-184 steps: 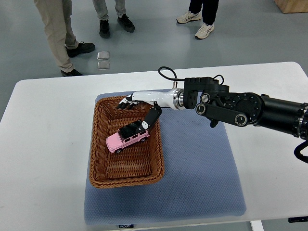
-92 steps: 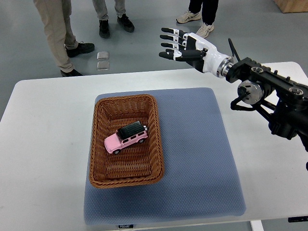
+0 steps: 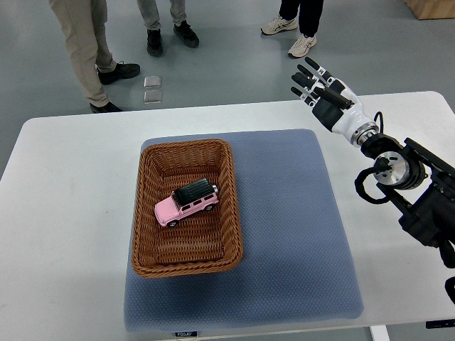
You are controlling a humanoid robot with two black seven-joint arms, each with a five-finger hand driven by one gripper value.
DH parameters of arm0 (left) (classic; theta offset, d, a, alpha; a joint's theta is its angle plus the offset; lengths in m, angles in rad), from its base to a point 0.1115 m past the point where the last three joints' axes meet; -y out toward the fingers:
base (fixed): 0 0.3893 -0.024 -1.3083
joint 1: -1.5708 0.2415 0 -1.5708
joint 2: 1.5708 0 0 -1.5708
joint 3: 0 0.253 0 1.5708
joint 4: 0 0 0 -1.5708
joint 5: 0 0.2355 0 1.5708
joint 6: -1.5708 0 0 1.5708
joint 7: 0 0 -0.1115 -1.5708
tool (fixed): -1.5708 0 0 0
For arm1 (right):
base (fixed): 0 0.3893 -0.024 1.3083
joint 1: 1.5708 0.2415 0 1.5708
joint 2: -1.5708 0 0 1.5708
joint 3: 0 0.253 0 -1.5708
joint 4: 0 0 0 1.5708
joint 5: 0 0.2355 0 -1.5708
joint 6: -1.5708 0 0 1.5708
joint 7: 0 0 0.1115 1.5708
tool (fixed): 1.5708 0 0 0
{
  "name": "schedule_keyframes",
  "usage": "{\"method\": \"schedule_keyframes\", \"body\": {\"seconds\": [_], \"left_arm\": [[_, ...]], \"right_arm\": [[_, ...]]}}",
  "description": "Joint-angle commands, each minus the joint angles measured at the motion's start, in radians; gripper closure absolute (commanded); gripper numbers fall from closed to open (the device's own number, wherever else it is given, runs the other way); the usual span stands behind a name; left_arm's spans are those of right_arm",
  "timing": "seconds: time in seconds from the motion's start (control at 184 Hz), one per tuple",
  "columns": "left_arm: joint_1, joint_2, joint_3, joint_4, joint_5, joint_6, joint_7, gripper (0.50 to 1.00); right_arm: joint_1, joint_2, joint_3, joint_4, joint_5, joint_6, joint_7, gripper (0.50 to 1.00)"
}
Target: Place pink car in brown basket
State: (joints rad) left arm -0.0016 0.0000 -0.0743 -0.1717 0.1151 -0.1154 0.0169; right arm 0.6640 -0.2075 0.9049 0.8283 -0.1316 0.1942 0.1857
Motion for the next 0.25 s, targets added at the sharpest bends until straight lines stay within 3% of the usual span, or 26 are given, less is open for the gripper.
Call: {"method": "schedule_keyframes", "body": {"seconds": [0.0,0.249], "left_arm": [[0.0,0.0,-0.001,0.0,0.0,0.0,0.0,0.5],[0.0,0.0,-0.001,0.0,0.0,0.0,0.0,0.5]], "right_arm": [[-0.011,0.0,0.002,-0.012,0.001,-0.001,0.001,0.585],[-0.012,0.0,0.016,-0.084,0.032,0.001,0.003,0.585]]}}
